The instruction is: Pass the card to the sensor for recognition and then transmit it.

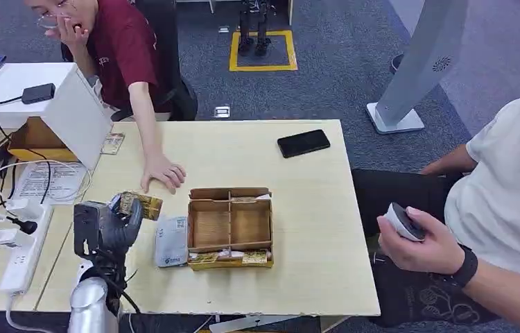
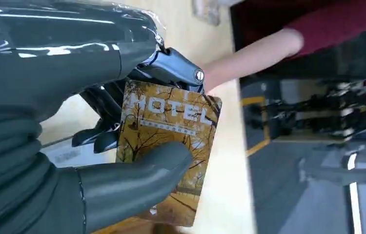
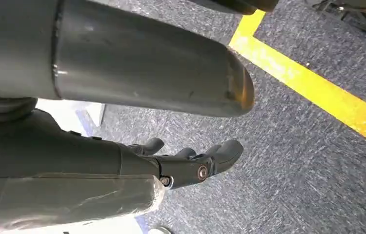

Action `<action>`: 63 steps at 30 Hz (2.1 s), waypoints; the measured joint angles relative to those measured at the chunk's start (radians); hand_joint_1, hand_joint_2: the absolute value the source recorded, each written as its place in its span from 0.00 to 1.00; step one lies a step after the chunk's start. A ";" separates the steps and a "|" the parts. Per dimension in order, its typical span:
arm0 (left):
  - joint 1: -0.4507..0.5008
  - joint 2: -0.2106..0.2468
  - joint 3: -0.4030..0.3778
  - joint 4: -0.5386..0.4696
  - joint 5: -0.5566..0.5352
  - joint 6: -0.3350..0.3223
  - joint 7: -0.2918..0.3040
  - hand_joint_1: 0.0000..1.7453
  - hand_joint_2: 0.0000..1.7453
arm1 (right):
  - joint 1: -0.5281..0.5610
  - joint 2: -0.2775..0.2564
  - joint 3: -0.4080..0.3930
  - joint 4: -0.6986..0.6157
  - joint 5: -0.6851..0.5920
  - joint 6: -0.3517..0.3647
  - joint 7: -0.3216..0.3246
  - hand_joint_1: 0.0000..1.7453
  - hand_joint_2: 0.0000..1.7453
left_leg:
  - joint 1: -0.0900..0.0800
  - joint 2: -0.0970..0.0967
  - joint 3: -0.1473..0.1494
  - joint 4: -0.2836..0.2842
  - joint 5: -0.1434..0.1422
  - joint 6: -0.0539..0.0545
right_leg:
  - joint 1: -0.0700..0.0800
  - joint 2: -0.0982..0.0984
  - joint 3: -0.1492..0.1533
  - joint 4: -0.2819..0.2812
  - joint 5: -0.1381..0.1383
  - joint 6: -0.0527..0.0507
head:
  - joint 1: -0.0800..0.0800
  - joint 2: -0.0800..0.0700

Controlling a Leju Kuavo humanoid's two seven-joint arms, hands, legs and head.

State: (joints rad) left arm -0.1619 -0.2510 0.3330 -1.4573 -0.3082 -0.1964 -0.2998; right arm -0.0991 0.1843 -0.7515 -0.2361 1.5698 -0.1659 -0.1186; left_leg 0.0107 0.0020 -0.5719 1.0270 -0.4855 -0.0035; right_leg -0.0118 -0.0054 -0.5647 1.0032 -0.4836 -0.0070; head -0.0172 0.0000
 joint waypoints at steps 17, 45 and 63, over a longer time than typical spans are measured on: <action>-0.312 0.013 0.060 -0.056 -0.126 0.150 0.066 1.00 1.00 | -0.028 0.007 0.060 -0.002 0.000 0.027 0.035 0.00 0.00 | 0.000 0.000 0.000 0.000 0.001 0.000 | 0.000 0.000 0.000 0.000 0.001 0.000 | 0.000 0.000; -0.457 0.062 0.082 0.046 -0.698 0.346 0.096 0.00 1.00 | -0.031 0.011 0.124 -0.003 0.000 0.023 0.007 0.00 0.00 | 0.000 0.000 -0.001 0.000 0.001 0.000 | 0.000 0.000 0.000 0.000 0.002 0.000 | 0.000 0.000; -0.455 0.060 0.108 0.089 -0.672 0.304 0.145 0.00 1.00 | -0.029 0.011 0.128 -0.003 0.000 0.023 0.011 0.00 0.00 | 0.000 0.000 -0.001 0.000 0.001 0.000 | 0.000 0.001 -0.001 0.000 0.002 0.000 | 0.000 0.000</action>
State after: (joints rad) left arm -0.6168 -0.1911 0.4410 -1.3684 -0.9804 0.1072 -0.1553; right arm -0.1280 0.1949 -0.6237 -0.2392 1.5698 -0.1427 -0.1080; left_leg 0.0105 0.0022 -0.5726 1.0272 -0.4841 -0.0034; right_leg -0.0120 -0.0044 -0.5656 1.0035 -0.4817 -0.0071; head -0.0172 0.0000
